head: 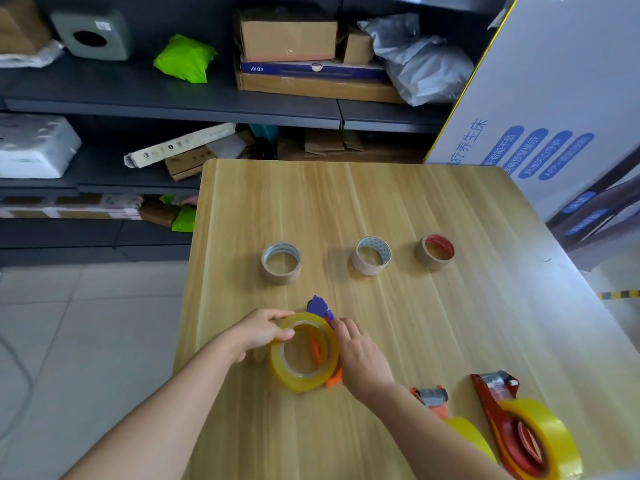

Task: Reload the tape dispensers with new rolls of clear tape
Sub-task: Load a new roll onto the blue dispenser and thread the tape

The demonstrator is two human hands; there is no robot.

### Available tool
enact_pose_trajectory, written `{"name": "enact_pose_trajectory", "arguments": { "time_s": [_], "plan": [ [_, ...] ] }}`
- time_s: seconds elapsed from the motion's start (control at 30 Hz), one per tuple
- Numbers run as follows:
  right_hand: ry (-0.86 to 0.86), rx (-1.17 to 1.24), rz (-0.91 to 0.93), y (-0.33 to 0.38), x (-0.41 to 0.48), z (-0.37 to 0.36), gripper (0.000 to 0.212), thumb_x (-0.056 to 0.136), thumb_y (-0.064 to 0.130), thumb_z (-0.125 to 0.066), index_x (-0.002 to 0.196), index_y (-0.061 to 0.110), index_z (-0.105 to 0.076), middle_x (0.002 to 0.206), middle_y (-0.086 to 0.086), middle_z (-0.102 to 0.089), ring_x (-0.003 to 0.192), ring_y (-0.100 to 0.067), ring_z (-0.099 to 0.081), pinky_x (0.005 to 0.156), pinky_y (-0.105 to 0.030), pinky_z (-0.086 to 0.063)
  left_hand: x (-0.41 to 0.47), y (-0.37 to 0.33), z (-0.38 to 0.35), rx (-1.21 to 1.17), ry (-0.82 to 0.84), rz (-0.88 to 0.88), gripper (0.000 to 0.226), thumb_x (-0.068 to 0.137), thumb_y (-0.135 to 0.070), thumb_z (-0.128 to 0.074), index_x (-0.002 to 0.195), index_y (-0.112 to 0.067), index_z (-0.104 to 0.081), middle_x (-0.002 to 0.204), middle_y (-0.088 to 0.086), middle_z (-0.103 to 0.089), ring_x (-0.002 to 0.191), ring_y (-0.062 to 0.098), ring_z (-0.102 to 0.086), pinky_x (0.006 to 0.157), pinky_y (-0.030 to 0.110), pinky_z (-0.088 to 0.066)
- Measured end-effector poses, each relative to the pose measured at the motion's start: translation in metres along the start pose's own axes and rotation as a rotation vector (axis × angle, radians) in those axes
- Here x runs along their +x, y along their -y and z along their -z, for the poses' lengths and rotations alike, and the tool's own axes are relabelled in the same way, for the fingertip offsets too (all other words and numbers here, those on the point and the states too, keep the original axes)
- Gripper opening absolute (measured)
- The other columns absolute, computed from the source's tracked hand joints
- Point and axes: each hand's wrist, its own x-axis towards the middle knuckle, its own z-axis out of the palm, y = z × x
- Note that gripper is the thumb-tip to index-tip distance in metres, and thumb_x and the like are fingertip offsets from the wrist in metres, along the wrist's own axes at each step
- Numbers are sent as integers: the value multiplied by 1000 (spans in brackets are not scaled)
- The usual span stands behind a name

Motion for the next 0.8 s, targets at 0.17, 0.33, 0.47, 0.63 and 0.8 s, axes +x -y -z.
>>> {"name": "enact_pose_trajectory", "arguments": {
  "time_s": [0.17,0.33,0.47,0.63,0.8],
  "plan": [
    [18,-342,-36,1,1,11,23,75,7,-74,96,15,-67,96,-4,-60,89,-23,-60,56,-29,-38,0,1,-9,18,16,6,47,89,-14,-66,133,-28,-56,131,0,-56,123,15,-47,99,25,-28],
    [133,-412,-139,2,5,2,45,95,1,-45,140,5,-39,123,-8,-59,106,-27,-62,63,-33,-40,1,0,-12,15,3,2,45,89,-14,-66,131,-30,-56,127,0,-59,123,15,-47,98,26,-28],
    [227,-101,-248,5,6,6,32,93,3,-47,123,10,-55,96,-1,-66,87,-24,-64,61,-28,-41,2,3,-13,-2,-10,-8,42,89,-13,-66,127,-30,-58,119,-2,-63,119,15,-52,99,27,-32],
    [210,477,-360,-9,9,10,27,79,0,-49,72,25,-58,67,4,-56,70,-20,-58,62,-26,-50,6,9,-17,-34,-64,-14,47,87,-18,-69,130,-31,-56,128,3,-59,126,19,-47,110,35,-33],
    [151,893,-589,-10,12,12,32,92,19,-35,100,9,-65,77,-8,-64,62,-24,-64,76,-42,-60,7,10,-26,-62,-93,-40,48,87,-21,-69,131,-33,-54,126,3,-57,121,16,-48,99,29,-36]
  ]
}}
